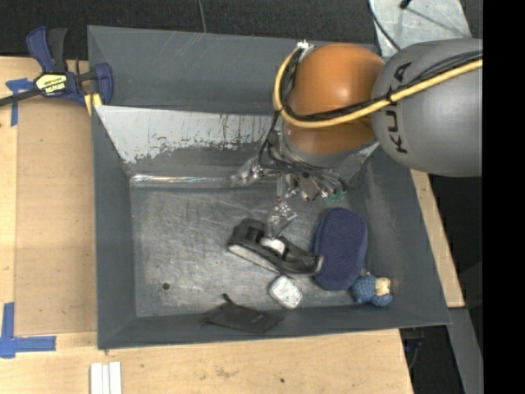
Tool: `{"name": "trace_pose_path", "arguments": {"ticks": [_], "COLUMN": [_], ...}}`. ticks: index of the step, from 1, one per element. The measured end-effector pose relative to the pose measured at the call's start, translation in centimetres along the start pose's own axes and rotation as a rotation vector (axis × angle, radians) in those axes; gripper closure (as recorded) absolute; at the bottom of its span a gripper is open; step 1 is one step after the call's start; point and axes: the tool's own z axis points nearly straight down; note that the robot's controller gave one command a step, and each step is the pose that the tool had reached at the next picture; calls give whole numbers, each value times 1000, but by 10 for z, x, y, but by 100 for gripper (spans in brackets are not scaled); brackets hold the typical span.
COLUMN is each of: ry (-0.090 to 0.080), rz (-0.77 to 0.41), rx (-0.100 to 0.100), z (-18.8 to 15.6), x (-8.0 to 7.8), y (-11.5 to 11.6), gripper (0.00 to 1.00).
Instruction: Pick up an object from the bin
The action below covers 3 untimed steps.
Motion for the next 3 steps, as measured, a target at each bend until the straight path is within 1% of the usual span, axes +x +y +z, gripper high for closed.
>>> {"name": "trace_pose_path", "arguments": {"ticks": [1, 2, 3], "ry": [3, 1, 1], "rz": [-156, -139, -138], "rx": [-2, 0, 0], "z": [45, 65, 66], "x": [54, 47, 47], "y": [14, -4, -4], "gripper": [0, 0, 100]}}
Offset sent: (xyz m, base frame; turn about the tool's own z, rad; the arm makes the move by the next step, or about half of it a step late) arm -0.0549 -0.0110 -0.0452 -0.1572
